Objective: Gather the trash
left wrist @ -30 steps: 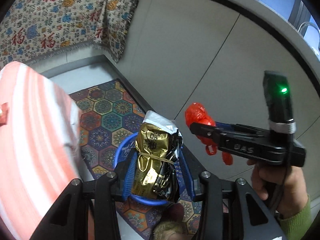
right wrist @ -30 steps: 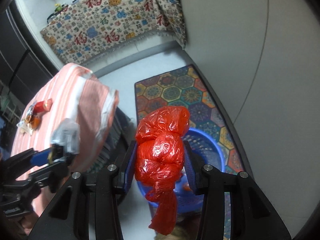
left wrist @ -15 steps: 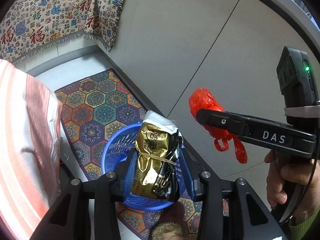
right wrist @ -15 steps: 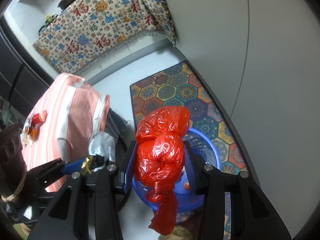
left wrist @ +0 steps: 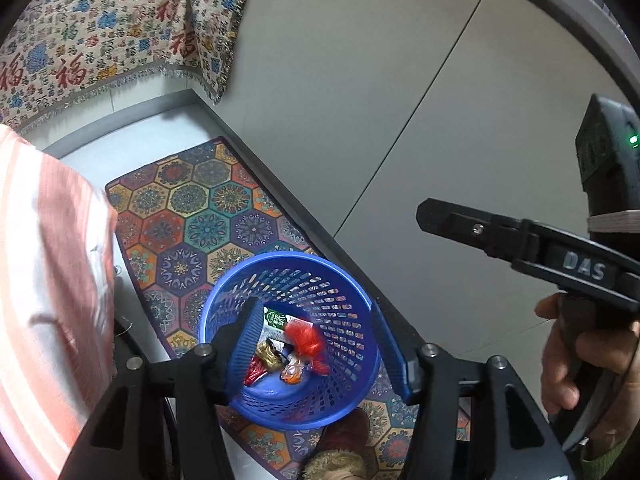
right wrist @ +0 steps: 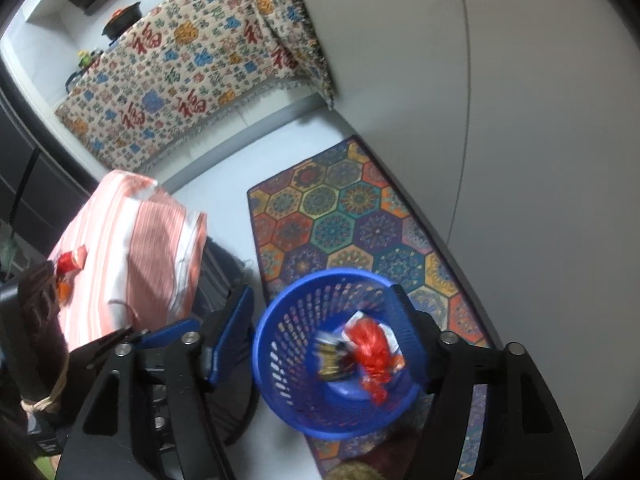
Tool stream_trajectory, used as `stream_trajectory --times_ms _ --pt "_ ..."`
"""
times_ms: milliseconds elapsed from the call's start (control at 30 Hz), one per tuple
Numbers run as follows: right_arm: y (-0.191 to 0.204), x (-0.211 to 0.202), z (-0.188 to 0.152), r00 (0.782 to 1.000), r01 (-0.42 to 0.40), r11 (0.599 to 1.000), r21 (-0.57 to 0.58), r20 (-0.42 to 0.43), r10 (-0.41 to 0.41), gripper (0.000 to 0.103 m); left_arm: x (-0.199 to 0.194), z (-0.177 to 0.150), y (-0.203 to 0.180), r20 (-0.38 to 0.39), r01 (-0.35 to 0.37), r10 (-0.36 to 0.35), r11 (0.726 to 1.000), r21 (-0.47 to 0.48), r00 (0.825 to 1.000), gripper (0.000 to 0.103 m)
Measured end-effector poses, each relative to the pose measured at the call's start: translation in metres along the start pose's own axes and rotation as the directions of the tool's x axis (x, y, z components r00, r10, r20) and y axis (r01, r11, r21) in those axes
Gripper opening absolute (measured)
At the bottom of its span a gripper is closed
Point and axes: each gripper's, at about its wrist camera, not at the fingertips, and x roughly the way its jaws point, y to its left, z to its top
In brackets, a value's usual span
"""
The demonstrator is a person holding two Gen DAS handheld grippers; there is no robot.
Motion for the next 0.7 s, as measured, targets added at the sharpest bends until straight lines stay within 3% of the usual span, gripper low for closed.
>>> stream_trajectory --times_ms 100,200,367,533,600,700 --pt "0.004 -0.004 0.0 0.999 0.043 0.999 -0.015 0.023 -0.043 0.087 -0.026 -0.005 0.0 0.041 -0.021 0.02 1.0 0.008 0.999 0.057" --pt "0.011 -0.007 0.002 0.993 0.104 0.994 -0.041 0.051 -0.102 0.094 -0.064 -0.017 0.002 0.091 -0.088 0.084 0.995 0.038 0.992 0.057" --pt "0.041 -0.014 0.003 0.981 0.17 0.978 -0.123 0.115 -0.156 0.097 -0.128 -0.046 0.03 0.159 -0.213 0.205 0.976 0.037 0.966 0.057" --pt "0.101 -0.02 -0.005 0.984 0.125 0.964 -0.236 0.155 -0.089 0.099 -0.184 -0.087 0.09 0.182 -0.322 0.326 0.945 -0.051 0.928 0.057" --pt "0.137 -0.02 -0.015 0.988 0.072 0.951 -0.3 0.149 -0.027 0.1 -0.201 -0.104 0.118 0.171 -0.372 0.385 0.922 -0.103 0.907 0.057" --pt "0.196 -0.015 -0.036 0.991 -0.011 0.915 -0.402 0.115 0.063 0.101 -0.224 -0.129 0.162 0.133 -0.407 0.436 0.891 -0.2 0.89 0.057"
